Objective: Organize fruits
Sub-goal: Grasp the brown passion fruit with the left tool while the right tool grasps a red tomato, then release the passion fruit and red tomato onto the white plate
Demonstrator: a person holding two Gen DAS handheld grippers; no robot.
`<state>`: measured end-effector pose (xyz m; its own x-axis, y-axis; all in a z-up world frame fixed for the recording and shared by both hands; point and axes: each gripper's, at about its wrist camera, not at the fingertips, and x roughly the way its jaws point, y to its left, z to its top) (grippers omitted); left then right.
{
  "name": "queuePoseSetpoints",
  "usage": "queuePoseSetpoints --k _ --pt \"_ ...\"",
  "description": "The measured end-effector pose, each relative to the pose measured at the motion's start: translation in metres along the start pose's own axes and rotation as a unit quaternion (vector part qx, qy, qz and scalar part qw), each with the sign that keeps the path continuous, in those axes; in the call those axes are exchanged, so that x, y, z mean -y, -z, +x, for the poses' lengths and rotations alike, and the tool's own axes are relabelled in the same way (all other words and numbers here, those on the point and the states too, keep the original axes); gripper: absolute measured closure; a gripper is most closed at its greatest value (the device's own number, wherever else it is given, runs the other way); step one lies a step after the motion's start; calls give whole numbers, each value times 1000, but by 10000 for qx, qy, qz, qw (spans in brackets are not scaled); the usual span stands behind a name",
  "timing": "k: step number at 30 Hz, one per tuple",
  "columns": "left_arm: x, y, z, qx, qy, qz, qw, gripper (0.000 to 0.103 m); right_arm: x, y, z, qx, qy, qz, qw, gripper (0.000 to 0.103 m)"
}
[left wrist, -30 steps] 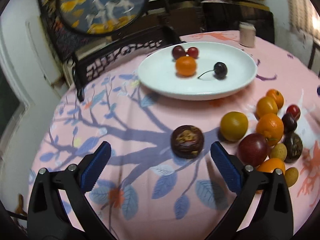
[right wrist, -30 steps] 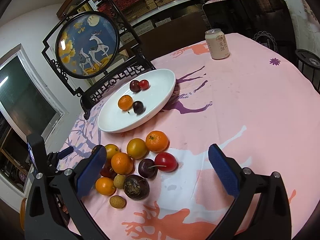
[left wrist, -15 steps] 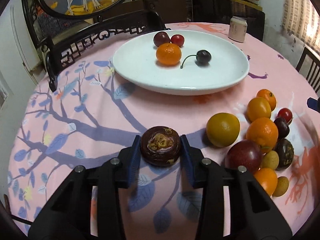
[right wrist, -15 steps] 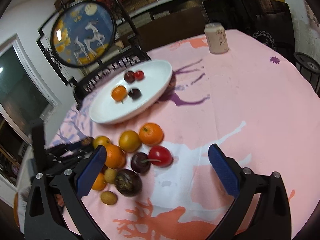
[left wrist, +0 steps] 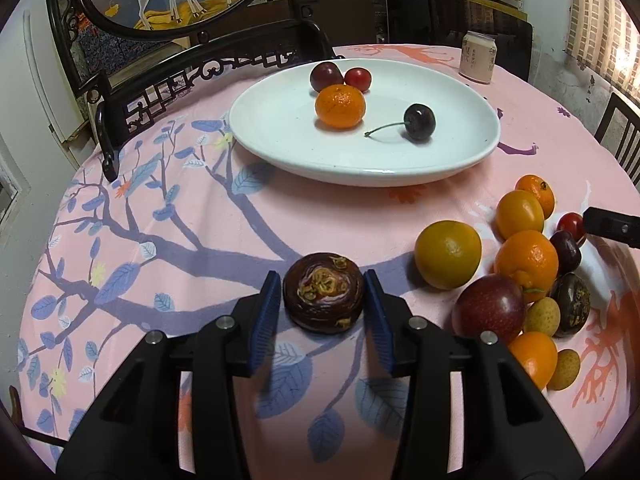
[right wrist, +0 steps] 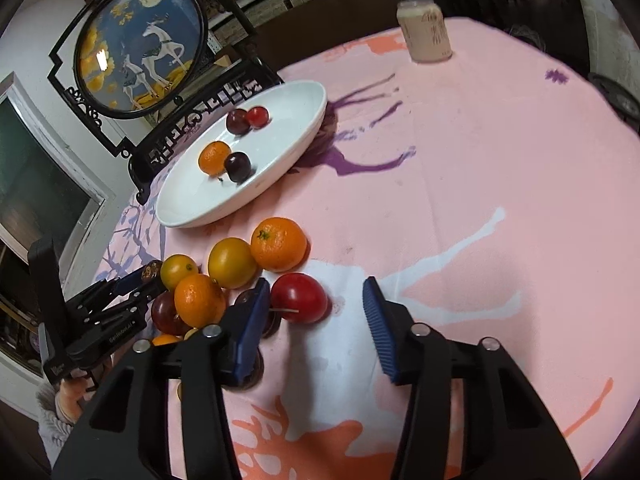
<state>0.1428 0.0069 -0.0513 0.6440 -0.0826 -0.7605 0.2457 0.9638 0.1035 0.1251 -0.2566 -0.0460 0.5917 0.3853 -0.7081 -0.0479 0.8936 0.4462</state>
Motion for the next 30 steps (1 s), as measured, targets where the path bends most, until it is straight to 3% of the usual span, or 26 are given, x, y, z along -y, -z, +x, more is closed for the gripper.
queuePoseSetpoints --k 7,15,17,21,30 --pt "-2 0 1 -14 -2 -40 10000 55 0 3 9 -271 -464 254 9982 69" --pt "-3 0 1 -14 10 -70 10000 56 0 0 10 -256 -478 301 9981 72" --pt "-2 0 -1 32 94 -43 9999 63 1 -1 2 -85 -441 312 9985 72" --pt "0 1 -4 84 95 5 9999 63 3 -4 -10 209 -359 270 9988 72" --pt "-10 -8 -24 429 97 -217 9988 63 7 -8 -19 427 -461 399 9972 72"
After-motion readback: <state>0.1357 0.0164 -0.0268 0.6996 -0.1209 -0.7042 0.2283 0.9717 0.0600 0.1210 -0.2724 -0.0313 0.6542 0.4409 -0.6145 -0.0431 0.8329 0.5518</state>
